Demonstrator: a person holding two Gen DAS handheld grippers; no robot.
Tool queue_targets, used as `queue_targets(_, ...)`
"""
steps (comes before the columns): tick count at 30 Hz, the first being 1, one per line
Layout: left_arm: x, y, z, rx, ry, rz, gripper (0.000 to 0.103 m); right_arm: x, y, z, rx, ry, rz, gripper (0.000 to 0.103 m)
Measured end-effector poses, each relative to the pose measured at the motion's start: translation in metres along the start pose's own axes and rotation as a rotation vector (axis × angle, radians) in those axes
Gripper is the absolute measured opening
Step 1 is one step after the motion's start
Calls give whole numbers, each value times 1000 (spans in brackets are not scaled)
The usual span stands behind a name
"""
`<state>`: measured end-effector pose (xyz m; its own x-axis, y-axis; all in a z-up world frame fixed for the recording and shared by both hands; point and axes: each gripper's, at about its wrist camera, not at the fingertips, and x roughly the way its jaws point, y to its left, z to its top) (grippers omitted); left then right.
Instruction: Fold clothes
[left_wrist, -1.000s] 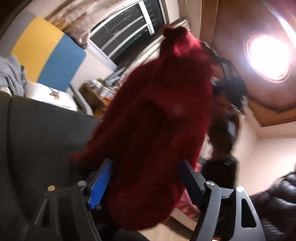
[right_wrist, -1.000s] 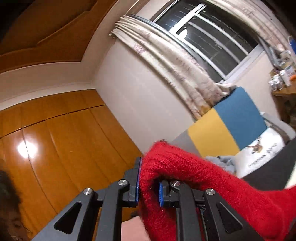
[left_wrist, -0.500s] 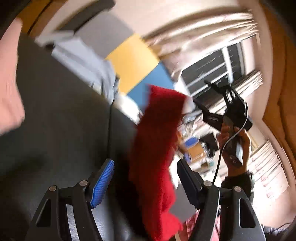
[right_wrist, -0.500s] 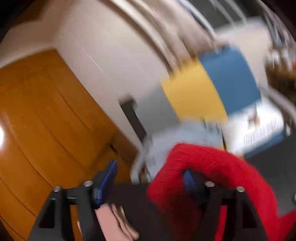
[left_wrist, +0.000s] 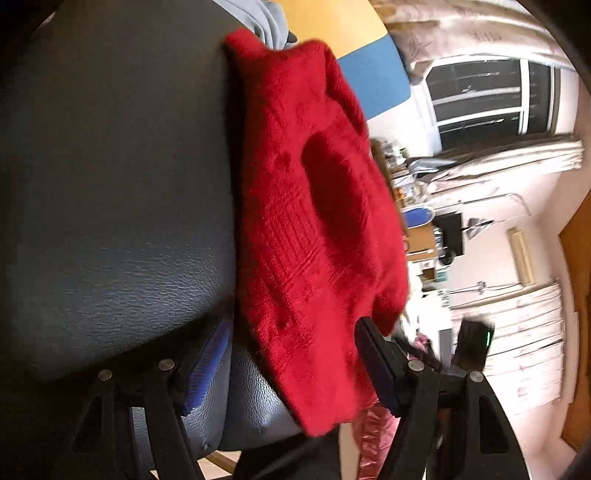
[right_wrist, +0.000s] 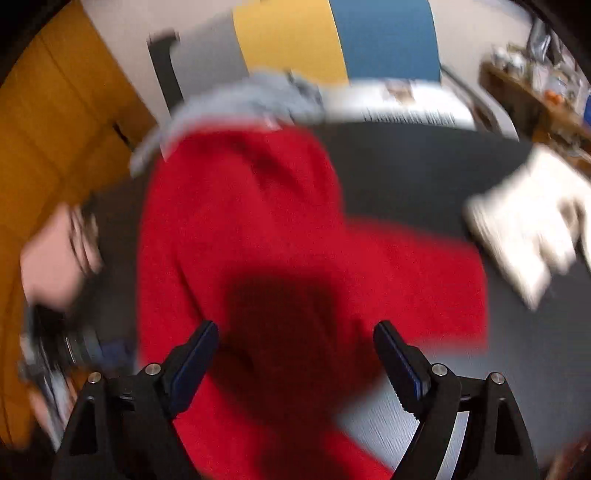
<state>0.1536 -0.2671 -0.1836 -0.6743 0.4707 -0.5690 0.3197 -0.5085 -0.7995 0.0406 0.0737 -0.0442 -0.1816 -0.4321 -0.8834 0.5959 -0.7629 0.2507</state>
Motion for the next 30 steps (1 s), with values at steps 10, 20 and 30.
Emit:
queue_targets(10,19,-45,39,79,-58,152,11,25,50,-89,-189,-40,-40,93)
queue_targets(20,-174,-74,119,95,-641,357,7,63,185,-39,-166,105,873,91)
queue_targets(30,-183,-74,119,312,-530,332,24,38,92,-24,-5,26,780,91)
